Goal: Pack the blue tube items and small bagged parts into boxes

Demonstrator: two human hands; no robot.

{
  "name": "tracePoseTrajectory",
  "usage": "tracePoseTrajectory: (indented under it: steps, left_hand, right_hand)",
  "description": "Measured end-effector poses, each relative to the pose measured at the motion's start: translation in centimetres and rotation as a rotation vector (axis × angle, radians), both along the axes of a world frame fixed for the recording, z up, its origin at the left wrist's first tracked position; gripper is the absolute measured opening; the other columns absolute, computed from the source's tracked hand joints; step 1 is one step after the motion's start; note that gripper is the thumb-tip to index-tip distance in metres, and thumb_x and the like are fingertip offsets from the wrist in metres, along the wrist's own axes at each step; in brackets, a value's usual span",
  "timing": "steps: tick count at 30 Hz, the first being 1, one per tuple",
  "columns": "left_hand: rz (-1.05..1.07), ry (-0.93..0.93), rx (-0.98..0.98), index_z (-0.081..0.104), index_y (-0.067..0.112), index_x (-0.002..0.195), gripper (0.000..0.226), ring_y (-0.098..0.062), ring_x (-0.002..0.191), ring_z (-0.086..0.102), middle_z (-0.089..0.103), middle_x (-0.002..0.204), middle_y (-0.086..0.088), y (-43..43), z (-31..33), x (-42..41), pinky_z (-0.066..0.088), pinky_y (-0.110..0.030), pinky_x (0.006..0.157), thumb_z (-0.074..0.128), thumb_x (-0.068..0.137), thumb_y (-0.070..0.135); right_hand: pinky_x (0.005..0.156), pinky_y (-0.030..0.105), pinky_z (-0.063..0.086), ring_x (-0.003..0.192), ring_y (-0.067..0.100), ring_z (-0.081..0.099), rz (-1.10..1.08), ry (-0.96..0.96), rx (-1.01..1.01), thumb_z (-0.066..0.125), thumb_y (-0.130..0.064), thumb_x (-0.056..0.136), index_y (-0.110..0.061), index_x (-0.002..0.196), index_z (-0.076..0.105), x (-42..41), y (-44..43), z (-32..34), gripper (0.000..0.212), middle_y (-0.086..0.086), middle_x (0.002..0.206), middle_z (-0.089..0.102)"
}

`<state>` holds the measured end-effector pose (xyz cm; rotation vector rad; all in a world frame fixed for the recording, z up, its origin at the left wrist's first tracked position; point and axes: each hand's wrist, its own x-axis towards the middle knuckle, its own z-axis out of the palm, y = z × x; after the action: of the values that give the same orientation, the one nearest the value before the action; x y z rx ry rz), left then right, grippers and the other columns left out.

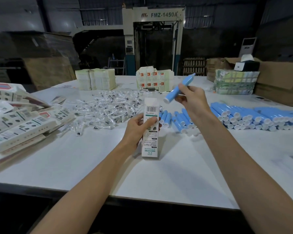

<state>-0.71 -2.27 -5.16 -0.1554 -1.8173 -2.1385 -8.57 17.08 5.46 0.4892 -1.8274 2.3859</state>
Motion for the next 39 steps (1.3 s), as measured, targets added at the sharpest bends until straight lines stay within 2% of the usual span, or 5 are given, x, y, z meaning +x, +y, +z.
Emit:
tracePoseTrajectory:
  steps: [8,16,28,34,39]
  left_hand:
    - [0.018,0.023,-0.072,0.078,0.022,0.123,0.032,-0.04,0.102,0.079,0.081,0.111,-0.018,0.2,0.5,0.4,0.064,-0.055,0.094,0.084,0.093,0.029]
    - [0.037,0.011,-0.152,0.08,0.028,0.118,0.026,-0.037,0.1,0.08,0.082,0.109,-0.013,0.3,0.6,0.5,0.063,-0.06,0.094,0.084,0.093,0.033]
    - [0.076,-0.101,-0.062,0.066,0.013,0.136,0.032,-0.035,0.105,0.078,0.081,0.116,-0.012,-0.5,0.4,0.3,0.064,-0.051,0.096,0.064,0.109,0.03]
    - [0.436,-0.203,0.098,0.057,0.012,0.134,0.028,-0.012,0.064,0.077,0.078,0.1,-0.009,-4.4,0.2,-0.2,0.058,-0.026,0.05,0.056,0.112,0.03]
    - [0.607,-0.193,0.17,0.052,0.026,0.115,0.012,-0.025,0.08,0.072,0.076,0.112,-0.015,-6.0,-0.3,-0.4,0.054,-0.035,0.065,0.052,0.112,0.037]
  right_hand:
    - [0.069,0.024,0.06,0.084,0.019,0.074,-0.003,-0.001,0.079,0.068,-0.014,0.1,-0.005,0.109,0.064,-0.9,-4.9,-0.2,0.014,0.012,0.104,0.073]
    - [0.051,0.015,0.048,0.076,0.013,0.066,0.044,0.18,0.483,0.07,-0.014,0.094,-0.032,0.148,0.025,-1.8,-3.6,0.3,0.073,0.004,0.105,0.069]
    - [0.07,0.026,0.046,0.095,0.016,0.068,0.132,0.19,0.648,0.057,-0.035,0.105,-0.024,0.126,0.057,-2.0,-4.5,-4.9,0.023,0.004,0.124,0.059]
    - [0.068,0.033,0.047,0.094,0.026,0.065,-0.137,0.215,0.638,0.051,-0.011,0.105,-0.013,0.123,0.06,-4.4,-5.5,-8.0,0.02,0.006,0.113,0.063]
    - [0.082,0.029,0.044,0.102,0.022,0.057,-0.079,0.44,0.899,0.047,-0.001,0.103,-0.007,0.124,0.063,-6.0,-8.2,-10.2,0.028,0.007,0.118,0.062]
